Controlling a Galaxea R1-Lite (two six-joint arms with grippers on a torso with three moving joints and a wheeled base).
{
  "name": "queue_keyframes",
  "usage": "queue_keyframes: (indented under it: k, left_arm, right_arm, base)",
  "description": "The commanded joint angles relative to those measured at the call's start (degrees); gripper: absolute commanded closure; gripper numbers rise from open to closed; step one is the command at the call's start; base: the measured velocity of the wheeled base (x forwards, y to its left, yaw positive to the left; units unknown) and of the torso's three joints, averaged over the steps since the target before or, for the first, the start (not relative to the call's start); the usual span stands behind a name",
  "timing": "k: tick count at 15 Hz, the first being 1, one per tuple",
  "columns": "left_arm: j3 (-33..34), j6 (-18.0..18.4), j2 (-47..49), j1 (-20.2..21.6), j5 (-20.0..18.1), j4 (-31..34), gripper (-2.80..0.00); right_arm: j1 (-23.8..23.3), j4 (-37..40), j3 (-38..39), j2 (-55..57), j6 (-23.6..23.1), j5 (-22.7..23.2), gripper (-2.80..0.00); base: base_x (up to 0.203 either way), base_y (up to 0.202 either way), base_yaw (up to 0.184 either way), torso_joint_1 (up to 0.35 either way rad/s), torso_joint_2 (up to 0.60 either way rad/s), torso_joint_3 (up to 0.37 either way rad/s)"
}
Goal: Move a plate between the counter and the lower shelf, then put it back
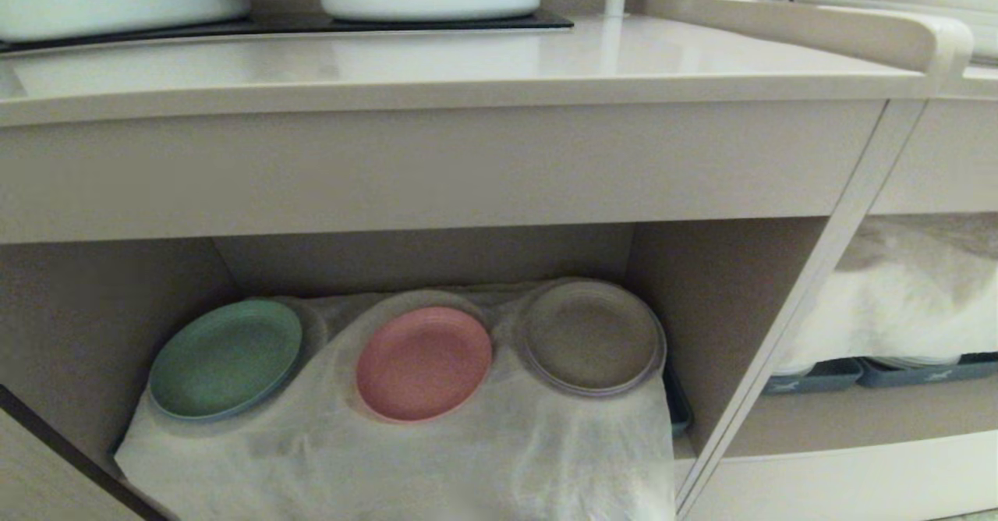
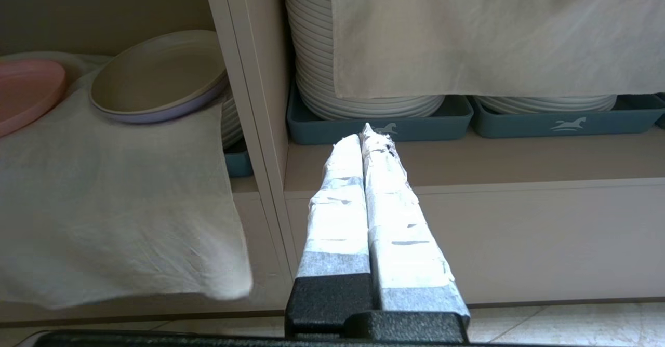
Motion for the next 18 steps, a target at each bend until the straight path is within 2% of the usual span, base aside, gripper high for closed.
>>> queue_keyframes:
  k: [1, 18]
  left_arm:
    - [0.01, 0.09, -0.05, 0.0, -0.06, 0.07, 0.0]
    - [0.02, -0.17, -0.05, 0.0, 0.0, 0.01, 0.0]
  right_arm:
    - [0.02, -0.01, 0.0, 0.07, 0.0, 0.01, 0.0]
    - [0.02, -0.01, 0.0, 0.07, 0.0, 0.01, 0.0]
  base:
    - [0.0, 0.0, 0.0, 0.0, 0.0, 0.0]
    - [0.0, 0.0, 0.0, 0.0, 0.0, 0.0]
